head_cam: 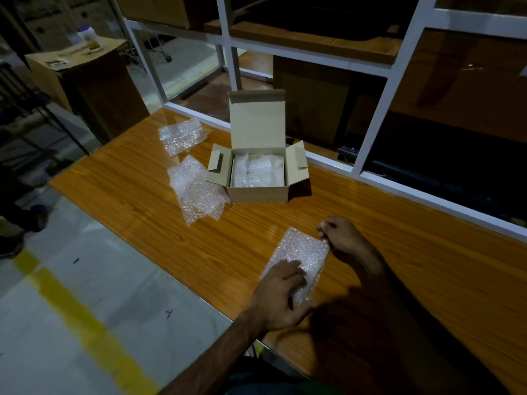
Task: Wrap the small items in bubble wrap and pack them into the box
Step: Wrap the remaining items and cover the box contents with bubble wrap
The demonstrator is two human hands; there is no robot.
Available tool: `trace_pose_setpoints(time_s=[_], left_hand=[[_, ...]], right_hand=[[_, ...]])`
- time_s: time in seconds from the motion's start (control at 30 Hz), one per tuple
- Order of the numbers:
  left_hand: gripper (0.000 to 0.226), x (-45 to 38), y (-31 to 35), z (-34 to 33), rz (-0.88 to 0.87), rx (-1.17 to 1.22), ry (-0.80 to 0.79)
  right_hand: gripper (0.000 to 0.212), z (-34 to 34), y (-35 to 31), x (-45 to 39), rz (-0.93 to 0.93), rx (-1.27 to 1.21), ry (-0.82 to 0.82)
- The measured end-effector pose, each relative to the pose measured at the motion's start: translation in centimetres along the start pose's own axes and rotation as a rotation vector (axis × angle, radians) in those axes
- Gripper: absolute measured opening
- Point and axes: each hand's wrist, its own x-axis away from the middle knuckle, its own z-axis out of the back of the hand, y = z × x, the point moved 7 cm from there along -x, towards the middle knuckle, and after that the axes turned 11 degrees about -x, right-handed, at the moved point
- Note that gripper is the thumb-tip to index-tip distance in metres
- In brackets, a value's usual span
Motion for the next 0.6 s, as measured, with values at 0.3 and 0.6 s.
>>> trace_pose_setpoints(time_s=[0.3, 0.6], left_hand=[[0.045, 0.0, -3.0, 2.3, 0.409, -0.311, 0.07], [0.057, -0.6, -4.7, 3.0, 0.735, -0.319, -0.178]], right_hand=[[0.075, -3.9, -1.5, 0.5, 0.102, 0.475, -0.235], [0.025, -4.1, -1.1, 0.1, -0.026, 0.355, -0.292]])
